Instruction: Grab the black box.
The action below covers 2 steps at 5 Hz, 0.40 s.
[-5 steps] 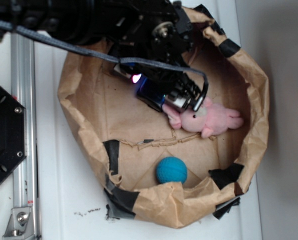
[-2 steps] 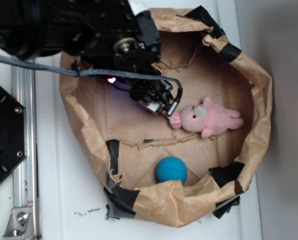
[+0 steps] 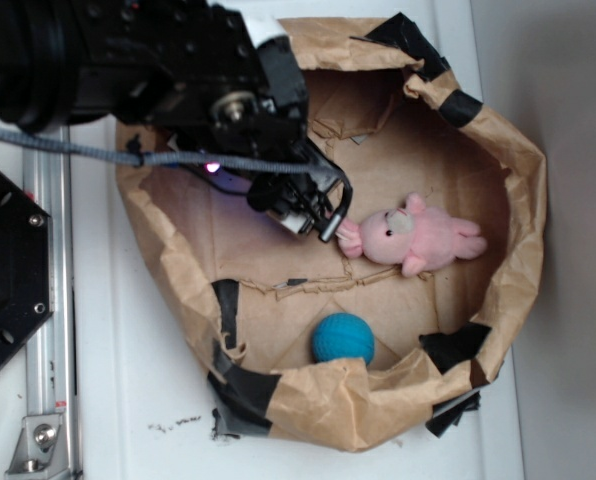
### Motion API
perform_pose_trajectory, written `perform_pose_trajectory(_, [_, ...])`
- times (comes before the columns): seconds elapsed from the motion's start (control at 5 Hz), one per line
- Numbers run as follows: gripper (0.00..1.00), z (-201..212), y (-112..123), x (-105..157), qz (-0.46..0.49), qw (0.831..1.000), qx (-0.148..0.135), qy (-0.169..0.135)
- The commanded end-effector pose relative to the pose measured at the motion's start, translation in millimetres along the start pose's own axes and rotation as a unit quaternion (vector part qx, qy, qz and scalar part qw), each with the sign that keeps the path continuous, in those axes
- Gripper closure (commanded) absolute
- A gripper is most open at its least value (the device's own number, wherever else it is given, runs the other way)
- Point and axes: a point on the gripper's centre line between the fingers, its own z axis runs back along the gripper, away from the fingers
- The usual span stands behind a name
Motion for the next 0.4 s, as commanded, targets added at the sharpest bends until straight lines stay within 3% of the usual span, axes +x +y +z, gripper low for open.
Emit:
perform_pose_trajectory(0.0, [0.00,-8,-22,7,0.009,1.000,0.003,-0.022])
perform_pose_trajectory(0.2, [0.00,-21,-32,14,0.008,1.000,0.015,-0.021])
